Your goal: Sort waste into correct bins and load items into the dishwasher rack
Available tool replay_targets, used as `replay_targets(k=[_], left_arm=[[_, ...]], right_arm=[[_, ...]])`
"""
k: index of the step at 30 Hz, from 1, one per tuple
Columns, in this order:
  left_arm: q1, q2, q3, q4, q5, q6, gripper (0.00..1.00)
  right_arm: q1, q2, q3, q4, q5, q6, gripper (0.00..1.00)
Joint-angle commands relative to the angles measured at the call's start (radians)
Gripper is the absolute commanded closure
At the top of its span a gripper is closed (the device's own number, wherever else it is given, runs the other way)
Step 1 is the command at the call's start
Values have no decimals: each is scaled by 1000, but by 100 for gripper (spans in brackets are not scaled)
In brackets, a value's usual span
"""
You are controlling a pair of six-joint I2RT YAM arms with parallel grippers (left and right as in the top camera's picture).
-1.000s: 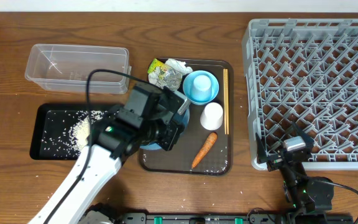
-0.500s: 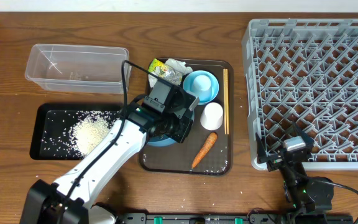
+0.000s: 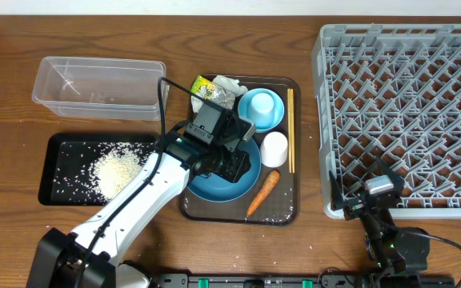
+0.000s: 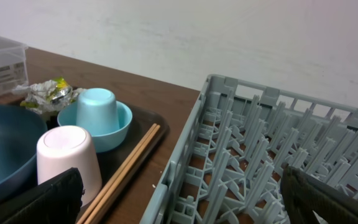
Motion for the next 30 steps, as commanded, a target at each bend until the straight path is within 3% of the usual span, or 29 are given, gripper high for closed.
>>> replay_targets(k=[1,4,8,12,14,22,26,30], left_arm=[[-2,-39,30,0,-4,-43,58],[-2,-77,43,1,-5,-47,47],[14,-147,47,-6,-104,-73,41],[106,-234,47,-98,-428,-304,30],[204,-278,47,-161,-522,-394,26],[684,-351,47,-307,-500,-565,13],[846,-341,42,-365,-431,-597,11],[918,-332,41,-379,-433,-596,9]], right_arm=[[12,-2,-2,-4,-2,0,1],[12,-2,-2,-4,-2,0,1],[12,-2,-2,-4,-2,0,1],[12,-2,-2,-4,-2,0,1],[12,-2,-2,-4,-2,0,1],[12,-2,-2,-4,-2,0,1],[12,-2,-2,-4,3,0,1],[12,-2,-2,-4,3,0,1]])
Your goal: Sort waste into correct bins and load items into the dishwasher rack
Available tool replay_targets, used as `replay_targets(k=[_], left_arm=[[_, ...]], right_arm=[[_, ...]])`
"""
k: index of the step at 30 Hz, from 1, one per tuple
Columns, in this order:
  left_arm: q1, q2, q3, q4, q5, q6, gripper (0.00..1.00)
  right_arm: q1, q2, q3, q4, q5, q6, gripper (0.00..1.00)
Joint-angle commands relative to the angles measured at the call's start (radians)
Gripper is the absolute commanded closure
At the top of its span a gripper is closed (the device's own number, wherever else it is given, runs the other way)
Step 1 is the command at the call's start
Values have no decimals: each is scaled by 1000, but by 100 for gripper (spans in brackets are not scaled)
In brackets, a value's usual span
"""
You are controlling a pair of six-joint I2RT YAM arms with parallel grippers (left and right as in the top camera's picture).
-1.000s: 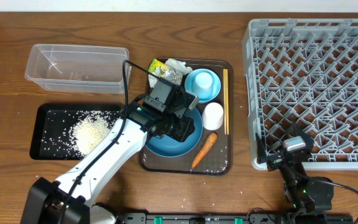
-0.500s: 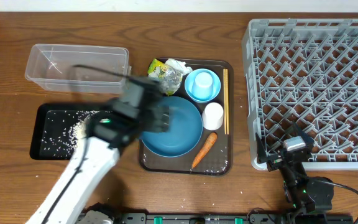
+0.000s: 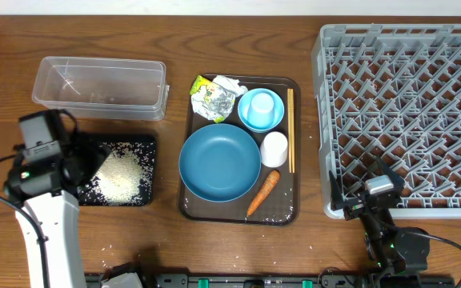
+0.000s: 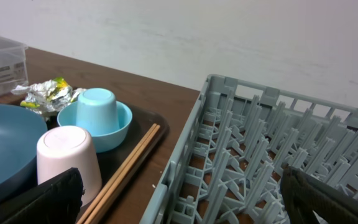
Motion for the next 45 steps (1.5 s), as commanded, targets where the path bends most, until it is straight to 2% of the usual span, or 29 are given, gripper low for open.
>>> replay_targets(k=[1,7,10,14,20,25,28,31,34,38,40,42,45], left_arm=[[42,10,17,-9,16,-32,8],[53,10,17,-9,17,-32,6],[53,10,17,-9,16,-32,6],[53,10,17,-9,16,-32,5],[53,10,17,-10,17,-32,5],[53,10,17,-10,16,-32,5],[53,10,17,-9,16,-32,5],[53,10,17,-10,16,-32,5],[53,10,17,-10,16,-32,4],[53,10,17,-9,16,-32,5],[53,10,17,-10,16,-32,5],[53,10,17,-9,16,-32,5],[53,10,17,-10,16,-32,4]], right_arm=[[13,-2,-2,3,-19,19,1],[13,-2,-2,328,-432,183,1],[13,-2,-2,542,-552,226,1],[13,1,4,755,-515,282,1],[13,79,108,718,-359,298,1],[13,306,329,623,-420,260,1],[13,499,494,590,-539,255,1],[13,709,684,489,-630,254,1],[18,922,909,222,-637,228,1],[72,1191,1223,-272,-599,102,1],[116,1299,1340,-452,-546,68,1],[167,1394,1435,-602,-470,59,1],[237,1485,1499,-691,-427,59,1]])
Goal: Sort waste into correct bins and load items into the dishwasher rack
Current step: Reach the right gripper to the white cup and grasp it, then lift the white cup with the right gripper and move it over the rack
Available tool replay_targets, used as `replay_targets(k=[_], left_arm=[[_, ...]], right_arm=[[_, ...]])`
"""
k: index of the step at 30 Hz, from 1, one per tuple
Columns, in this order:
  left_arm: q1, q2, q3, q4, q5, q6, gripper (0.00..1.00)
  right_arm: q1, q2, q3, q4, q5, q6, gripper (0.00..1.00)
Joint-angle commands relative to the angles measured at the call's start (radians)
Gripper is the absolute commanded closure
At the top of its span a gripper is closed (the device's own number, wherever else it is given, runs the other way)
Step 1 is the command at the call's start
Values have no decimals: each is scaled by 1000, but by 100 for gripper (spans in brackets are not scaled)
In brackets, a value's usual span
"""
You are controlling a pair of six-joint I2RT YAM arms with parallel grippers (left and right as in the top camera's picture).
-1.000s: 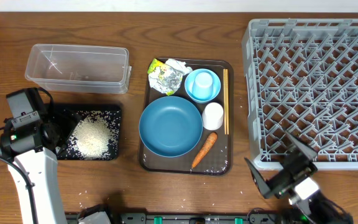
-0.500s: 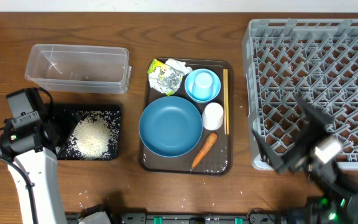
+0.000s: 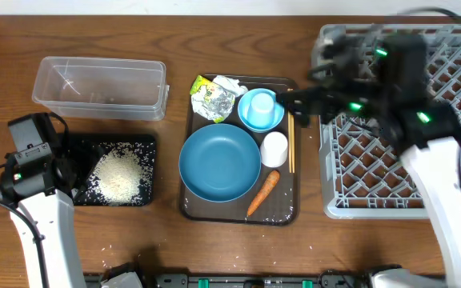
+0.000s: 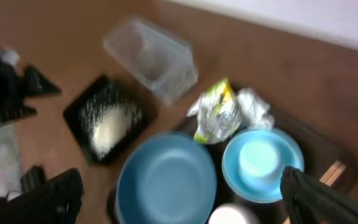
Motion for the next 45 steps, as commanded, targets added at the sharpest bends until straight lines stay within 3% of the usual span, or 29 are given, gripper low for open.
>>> replay_targets(k=[1,5,9,13,15,25,35,40,45], left_arm=[[5,2,17,1,-5,-2,4],[5,2,17,0,-5,-2,4],[5,2,17,1,-5,-2,4],[5,2,17,0,-5,-2,4],[5,2,17,0,-5,-2,4],[5,2,17,1,-5,-2,4],[5,2,17,0,-5,-1,4],[5,2,17,1,-5,-2,4],[5,2,17,0,-5,-2,4]], right_arm=[[82,69,69,-27,56,-43,1],[161,135,66,-73,42,-14,1],[199,186,64,-116,210,-13,1],[205,236,64,-167,552,250,1],[205,262,64,-208,634,348,1],[238,417,64,-226,579,362,1],[274,481,64,-282,676,430,10],[274,481,64,-281,681,428,19],[274,482,42,-256,681,428,19]])
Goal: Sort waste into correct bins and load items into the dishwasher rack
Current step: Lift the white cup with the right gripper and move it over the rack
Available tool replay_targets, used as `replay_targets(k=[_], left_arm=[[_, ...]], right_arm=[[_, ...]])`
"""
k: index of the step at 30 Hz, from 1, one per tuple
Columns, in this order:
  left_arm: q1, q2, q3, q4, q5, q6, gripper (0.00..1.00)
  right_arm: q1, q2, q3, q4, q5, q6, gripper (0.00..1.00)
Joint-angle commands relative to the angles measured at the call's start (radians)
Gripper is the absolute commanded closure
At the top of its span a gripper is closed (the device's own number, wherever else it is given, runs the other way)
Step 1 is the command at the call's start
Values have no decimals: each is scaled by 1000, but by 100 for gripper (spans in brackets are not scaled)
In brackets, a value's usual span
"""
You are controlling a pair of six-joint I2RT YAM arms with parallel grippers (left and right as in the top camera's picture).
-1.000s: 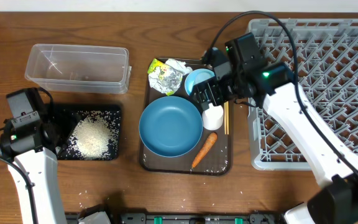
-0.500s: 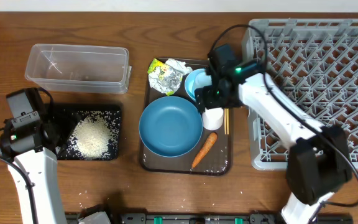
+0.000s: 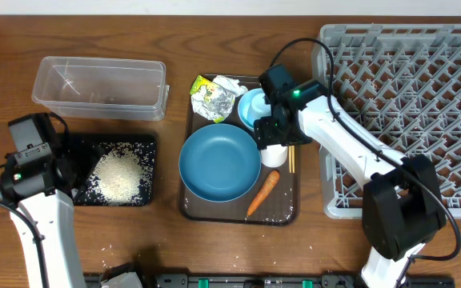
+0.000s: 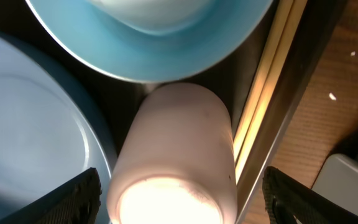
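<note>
An upturned white cup (image 3: 274,154) (image 4: 179,149) stands on the brown tray (image 3: 282,212), between the big blue plate (image 3: 219,162) and the chopsticks (image 3: 290,164). My right gripper (image 3: 272,141) (image 4: 180,198) is down over the cup, open, with one finger on each side of it. The wrist view shows gaps on both sides. Just behind the cup is a light blue bowl (image 3: 250,108) with a blue cup in it. A carrot (image 3: 263,192) and a crumpled wrapper (image 3: 213,96) also lie on the tray. My left gripper (image 3: 69,164) sits at the left end of the black tray (image 3: 138,196); its jaws are not visible.
The grey dishwasher rack (image 3: 406,104) fills the right side, close to the chopsticks. A clear plastic bin (image 3: 100,86) stands at the back left. The black tray in front of it holds a pile of rice. Loose rice grains lie on the brown tray's front.
My right arm was over the rack's left edge, high above the tray. It is now low over the tray with its open fingers either side of the white cup. The left arm is unchanged.
At first my left gripper was over the blue plate and my right arm was parked at the table's front by the rack. Then the left arm was back at the black rice tray. Later the right arm was above the rack's edge, and now it straddles the white cup.
</note>
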Motion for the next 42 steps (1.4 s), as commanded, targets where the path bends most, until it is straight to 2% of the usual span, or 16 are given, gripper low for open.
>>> replay_targets(k=[1,20,23,30,42], left_arm=[[5,1,17,0,-5,-2,4],[5,1,17,0,-5,-2,4],[5,1,17,0,-5,-2,4],[5,1,17,0,-5,-2,4],[5,1,17,0,-5,-2,4]], right_arm=[[6,7,-9,16,22,16,19],[37,7,-91,93,18,39,19],[37,6,-91,97,18,39,23],[31,-4,-89,96,18,39,45],[-6,-127,66,-6,72,-15,45]])
